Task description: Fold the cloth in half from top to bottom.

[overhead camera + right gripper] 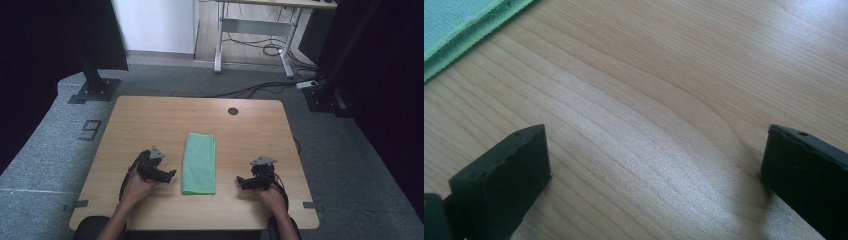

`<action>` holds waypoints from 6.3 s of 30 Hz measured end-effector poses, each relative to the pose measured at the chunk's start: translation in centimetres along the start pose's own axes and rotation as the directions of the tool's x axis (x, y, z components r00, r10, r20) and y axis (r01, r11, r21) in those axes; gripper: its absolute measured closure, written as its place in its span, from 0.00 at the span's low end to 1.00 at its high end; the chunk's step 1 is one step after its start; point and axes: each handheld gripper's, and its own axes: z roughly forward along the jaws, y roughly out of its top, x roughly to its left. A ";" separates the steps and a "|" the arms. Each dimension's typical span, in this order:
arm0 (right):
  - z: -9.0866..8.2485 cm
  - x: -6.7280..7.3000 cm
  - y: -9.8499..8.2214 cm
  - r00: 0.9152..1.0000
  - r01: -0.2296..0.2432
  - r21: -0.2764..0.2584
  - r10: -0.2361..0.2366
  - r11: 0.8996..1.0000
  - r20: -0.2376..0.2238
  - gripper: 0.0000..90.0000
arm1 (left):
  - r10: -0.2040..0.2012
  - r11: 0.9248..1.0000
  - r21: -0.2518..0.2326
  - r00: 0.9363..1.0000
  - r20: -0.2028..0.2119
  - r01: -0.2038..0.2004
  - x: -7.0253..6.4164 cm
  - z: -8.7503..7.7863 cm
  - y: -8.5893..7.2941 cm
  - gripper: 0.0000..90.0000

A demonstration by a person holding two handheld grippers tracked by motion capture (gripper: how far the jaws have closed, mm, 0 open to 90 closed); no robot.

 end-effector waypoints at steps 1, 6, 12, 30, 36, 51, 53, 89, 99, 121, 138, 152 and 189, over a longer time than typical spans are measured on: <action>0.0 0.0 0.0 1.000 0.000 0.000 0.000 1.000 0.000 0.00 | 0.001 1.000 -0.003 1.000 0.002 -0.001 -0.1 0.2 0.4 0.00; 0.0 0.1 0.0 1.000 -0.002 0.000 0.002 1.000 0.003 0.00 | 0.003 1.000 -0.015 1.000 0.011 -0.003 -0.5 1.4 2.1 0.00; 0.0 0.1 0.0 1.000 0.000 0.000 0.000 1.000 0.002 0.00 | 0.006 1.000 -0.002 1.000 -0.020 -0.006 -0.6 2.7 3.2 0.00; 0.3 0.5 0.7 1.000 -0.001 0.032 0.001 0.999 -0.004 0.00 | -0.037 0.998 0.050 0.999 -0.018 0.037 -0.2 4.8 2.2 0.01; 1.2 2.3 2.8 0.997 0.003 -0.017 -0.004 1.000 -0.071 0.00 | -0.052 0.998 0.042 0.999 -0.005 0.052 0.0 4.8 2.0 0.01; 4.9 6.8 5.3 0.988 0.109 0.002 -0.108 0.994 -0.107 0.03 | -0.043 0.998 0.038 0.999 0.001 0.043 -0.1 4.7 2.0 0.03; 4.6 6.9 5.0 0.989 0.102 0.008 -0.101 0.995 -0.110 0.04 | -0.040 0.998 0.041 0.999 0.006 0.040 -0.3 4.5 1.8 0.03; 4.8 4.1 10.4 0.984 0.068 0.019 -0.064 0.998 -0.166 0.37 | -0.015 0.999 0.029 0.999 0.029 0.015 -2.5 2.6 -0.5 0.00; 7.2 3.7 13.1 0.983 0.077 0.042 -0.069 0.996 -0.171 0.58 | -0.013 0.999 0.031 0.999 0.029 0.012 -2.5 2.6 -0.5 0.00; 10.1 3.4 13.1 0.969 0.083 0.131 -0.049 0.988 -0.242 0.93 | 0.017 1.000 -0.001 1.000 0.022 -0.017 -2.4 2.2 -0.2 0.04; 10.1 3.7 13.4 0.967 0.135 0.133 -0.101 0.982 -0.235 0.93 | -0.007 0.999 0.045 0.998 0.066 0.004 -2.7 2.0 -0.5 0.07; 8.7 3.9 14.1 0.960 0.192 0.087 -0.168 0.978 -0.224 0.94 | 0.000 1.000 0.023 0.999 0.043 -0.001 -3.0 2.1 -0.9 0.05; -1.1 6.2 14.0 0.910 0.253 -0.094 -0.269 0.963 -0.316 0.94 | -0.037 0.999 0.009 0.999 0.002 0.037 -2.5 2.9 -0.1 0.07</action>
